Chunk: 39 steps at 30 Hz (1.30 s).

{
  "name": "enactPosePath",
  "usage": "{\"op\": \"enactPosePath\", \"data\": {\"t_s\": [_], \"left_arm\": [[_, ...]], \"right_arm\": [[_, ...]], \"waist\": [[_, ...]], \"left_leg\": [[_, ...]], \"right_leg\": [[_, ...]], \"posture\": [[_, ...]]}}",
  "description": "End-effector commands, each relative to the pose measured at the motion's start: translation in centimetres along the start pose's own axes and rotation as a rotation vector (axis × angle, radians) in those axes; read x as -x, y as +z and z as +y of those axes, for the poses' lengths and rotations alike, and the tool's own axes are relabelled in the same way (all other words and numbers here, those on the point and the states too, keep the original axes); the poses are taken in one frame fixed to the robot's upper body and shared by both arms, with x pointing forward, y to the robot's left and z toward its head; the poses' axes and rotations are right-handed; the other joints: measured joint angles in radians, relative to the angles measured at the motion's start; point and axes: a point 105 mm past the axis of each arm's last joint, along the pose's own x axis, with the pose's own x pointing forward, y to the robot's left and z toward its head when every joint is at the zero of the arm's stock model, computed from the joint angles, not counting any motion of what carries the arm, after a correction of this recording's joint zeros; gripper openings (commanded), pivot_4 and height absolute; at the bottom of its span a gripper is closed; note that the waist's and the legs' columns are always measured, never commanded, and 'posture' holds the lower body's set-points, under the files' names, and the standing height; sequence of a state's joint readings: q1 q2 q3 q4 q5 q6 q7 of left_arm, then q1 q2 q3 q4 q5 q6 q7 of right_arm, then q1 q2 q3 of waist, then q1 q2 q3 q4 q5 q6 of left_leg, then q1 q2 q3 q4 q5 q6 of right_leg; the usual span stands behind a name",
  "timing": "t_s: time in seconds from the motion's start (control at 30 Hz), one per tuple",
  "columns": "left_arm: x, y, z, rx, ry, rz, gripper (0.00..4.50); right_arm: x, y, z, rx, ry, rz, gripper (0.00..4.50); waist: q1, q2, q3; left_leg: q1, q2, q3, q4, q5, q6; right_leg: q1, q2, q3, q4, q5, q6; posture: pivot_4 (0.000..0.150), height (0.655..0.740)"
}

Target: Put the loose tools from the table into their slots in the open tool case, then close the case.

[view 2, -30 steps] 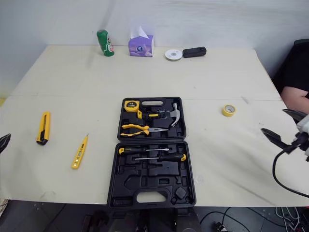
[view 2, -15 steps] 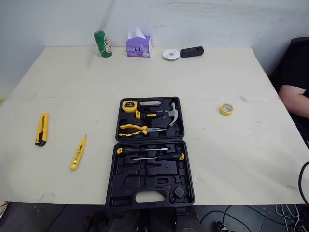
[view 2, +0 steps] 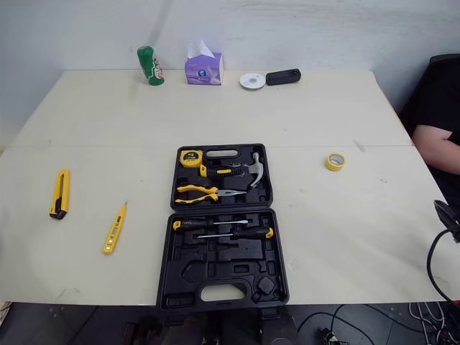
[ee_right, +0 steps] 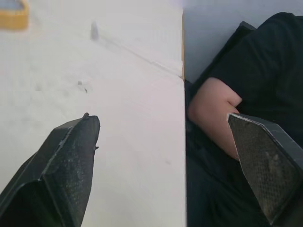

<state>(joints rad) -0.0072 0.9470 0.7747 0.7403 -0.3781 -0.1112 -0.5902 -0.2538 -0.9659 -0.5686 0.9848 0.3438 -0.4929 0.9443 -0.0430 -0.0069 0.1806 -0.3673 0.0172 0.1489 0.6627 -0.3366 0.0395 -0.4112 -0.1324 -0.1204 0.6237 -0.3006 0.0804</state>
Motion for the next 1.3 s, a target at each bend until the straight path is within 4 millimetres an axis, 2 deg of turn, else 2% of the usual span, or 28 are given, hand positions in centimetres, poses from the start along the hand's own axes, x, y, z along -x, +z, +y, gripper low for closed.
{"op": "enactPosePath", "data": {"t_s": [0.03,0.07,0.2,0.33,0.4,0.53,0.63,0.77,0.83,0.97,1.03,1.3], "left_arm": [[-0.5,2.4,-0.9,0.017,-0.043,-0.043,4.50],[-0.6,2.6,-1.8,0.012,-0.083,-0.032,4.50],[-0.4,3.5,-4.9,0.008,-0.208,0.003,4.50],[0.5,4.5,-7.4,0.006,-0.281,0.046,4.50],[1.0,4.8,-8.5,0.005,-0.325,0.072,4.50],[2.3,5.1,-11.8,-0.019,-0.419,0.184,4.50],[4.7,6.0,-16.5,0.014,-0.545,0.236,4.50],[6.0,5.9,-18.6,0.023,-0.560,0.297,4.50],[6.6,5.5,-20.4,0.029,-0.594,0.342,4.50],[6.6,5.5,-22.0,-0.010,-0.574,0.361,4.50],[6.4,5.4,-22.9,0.005,-0.562,0.368,4.50],[5.2,4.3,-24.0,0.051,-0.439,0.456,4.50]], "right_arm": [[-1.7,2.8,1.2,0.031,0.099,-0.116,4.47],[-2.1,3.8,2.0,0.020,0.138,-0.179,4.47],[-3.3,5.6,4.5,0.084,0.276,-0.248,4.47],[-4.1,8.6,6.2,0.095,0.398,-0.327,4.47],[-4.2,9.4,7.1,0.098,0.467,-0.339,4.47],[-4.9,11.4,10.9,0.147,0.675,-0.397,4.47],[-5.2,13.4,14.3,0.146,0.815,-0.504,4.47],[-5.1,15.6,17.1,0.106,0.903,-0.610,4.47],[-4.5,16.5,19.3,0.068,0.990,-0.662,4.47],[-3.2,17.9,22.0,0.032,1.132,-0.728,4.47],[-2.7,17.9,23.0,0.047,1.209,-0.718,4.47],[-1.6,19.3,24.9,0.025,1.300,-0.759,4.47]], "waist": [[-0.001,0.000,0.000],[-0.002,0.000,0.000],[-0.004,0.000,0.000],[-0.002,0.000,0.000],[0.001,0.000,0.000],[0.002,0.000,0.000],[0.004,0.000,0.000],[0.011,0.000,0.000],[0.017,0.000,0.000],[0.022,0.000,0.000],[0.024,-0.001,0.000],[0.040,-0.001,0.000]], "left_leg": [[0.000,0.000,0.000,0.000,0.000,0.000],[0.000,0.000,0.000,0.000,0.000,0.000],[0.000,0.000,0.000,0.000,0.000,0.000],[0.000,0.000,0.000,0.000,0.003,0.006],[0.000,0.000,0.000,0.001,0.003,0.006],[0.000,0.000,-0.001,0.001,0.003,0.005],[0.000,0.000,-0.001,0.001,0.003,0.004],[0.000,0.000,-0.001,0.001,0.003,0.005],[0.000,0.000,-0.001,0.001,0.004,0.005],[-0.001,0.000,-0.003,0.002,0.005,0.006],[-0.001,0.000,-0.003,0.002,0.005,0.006],[-0.001,-0.001,-0.003,0.004,0.005,0.006]], "right_leg": [[0.000,0.000,0.000,0.000,0.000,0.000],[0.000,0.000,0.000,0.000,0.000,0.000],[0.000,0.000,0.000,0.001,0.000,0.000],[0.000,0.000,0.000,0.002,0.000,0.000],[0.000,0.000,0.000,0.001,0.000,0.000],[0.000,0.000,0.001,0.001,0.000,0.000],[0.000,0.000,0.001,0.001,0.000,0.000],[0.000,0.000,0.001,0.001,0.000,0.000],[0.000,0.001,0.001,0.001,0.000,0.000],[0.000,0.001,0.001,0.002,0.000,-0.001],[0.001,0.001,0.001,0.002,0.000,-0.001],[0.001,0.002,0.001,0.002,0.000,-0.001]], "posture": [[0.150,0.7400],[0.150,0.7400],[0.150,0.7400],[0.150,0.7400],[0.150,0.7400],[0.150,0.7400],[0.150,0.7400],[0.150,0.7400],[0.150,0.7400],[0.150,0.7400],[0.150,0.7400],[0.150,0.7400]]}}
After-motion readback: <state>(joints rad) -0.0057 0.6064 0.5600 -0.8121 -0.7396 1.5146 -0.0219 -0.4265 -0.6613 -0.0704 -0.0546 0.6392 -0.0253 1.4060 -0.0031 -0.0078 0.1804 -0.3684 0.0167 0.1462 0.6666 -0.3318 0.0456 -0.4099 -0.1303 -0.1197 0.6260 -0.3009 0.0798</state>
